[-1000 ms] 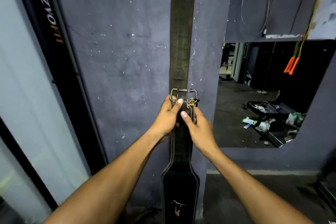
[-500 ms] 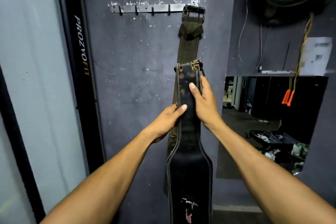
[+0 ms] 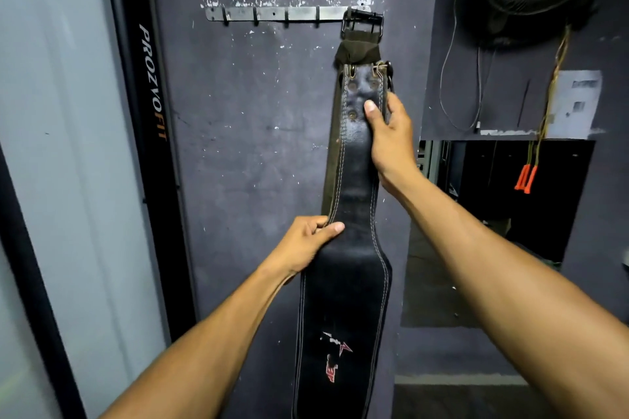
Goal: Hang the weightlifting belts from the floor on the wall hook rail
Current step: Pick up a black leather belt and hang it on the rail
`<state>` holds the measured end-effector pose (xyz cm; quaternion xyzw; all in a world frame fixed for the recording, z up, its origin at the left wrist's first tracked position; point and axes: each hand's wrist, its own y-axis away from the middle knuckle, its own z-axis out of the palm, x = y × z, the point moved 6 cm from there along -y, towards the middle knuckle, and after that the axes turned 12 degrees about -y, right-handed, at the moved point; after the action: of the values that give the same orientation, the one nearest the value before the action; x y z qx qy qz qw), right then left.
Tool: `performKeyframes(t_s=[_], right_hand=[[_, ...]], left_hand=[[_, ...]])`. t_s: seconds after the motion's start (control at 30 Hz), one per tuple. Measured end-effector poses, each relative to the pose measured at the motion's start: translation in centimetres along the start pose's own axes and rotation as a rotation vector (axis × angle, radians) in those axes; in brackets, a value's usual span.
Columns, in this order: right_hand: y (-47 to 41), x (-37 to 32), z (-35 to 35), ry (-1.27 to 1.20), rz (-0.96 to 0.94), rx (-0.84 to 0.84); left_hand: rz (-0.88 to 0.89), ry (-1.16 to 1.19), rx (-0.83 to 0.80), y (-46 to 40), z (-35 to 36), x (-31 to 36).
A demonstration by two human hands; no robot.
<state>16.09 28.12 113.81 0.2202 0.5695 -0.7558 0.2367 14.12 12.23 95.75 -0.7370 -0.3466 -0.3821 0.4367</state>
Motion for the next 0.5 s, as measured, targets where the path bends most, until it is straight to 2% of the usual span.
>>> performKeyframes(t_s=[0.1, 0.17, 0.27, 0.37, 0.5], right_hand=[[-0.5, -0.4, 0.3, -0.033, 0.02, 0.028], [-1.2, -1.2, 0.1, -0.057, 0.018, 0.042], [-2.4, -2.7, 0.0, -0.08, -0.014, 0.049], [-2.7, -3.9, 0.5, -0.083, -0.041, 0.029], [-2.6, -4.4, 0.5, -0.09, -0.047, 0.014]], left_hand=[[-0.009, 0.065, -0.059, 0.8, -0.3, -0.6], [-0.068, 0.089, -0.11, 2.3, 0.0, -3.2], [-0.193, 0.128, -0.066, 4.5, 1.0, -8.0], [-0.238, 0.196, 0.014, 5.4, 1.8, -9.7], [-0.249, 0.024, -0.076, 6.4, 3.5, -10.6]])
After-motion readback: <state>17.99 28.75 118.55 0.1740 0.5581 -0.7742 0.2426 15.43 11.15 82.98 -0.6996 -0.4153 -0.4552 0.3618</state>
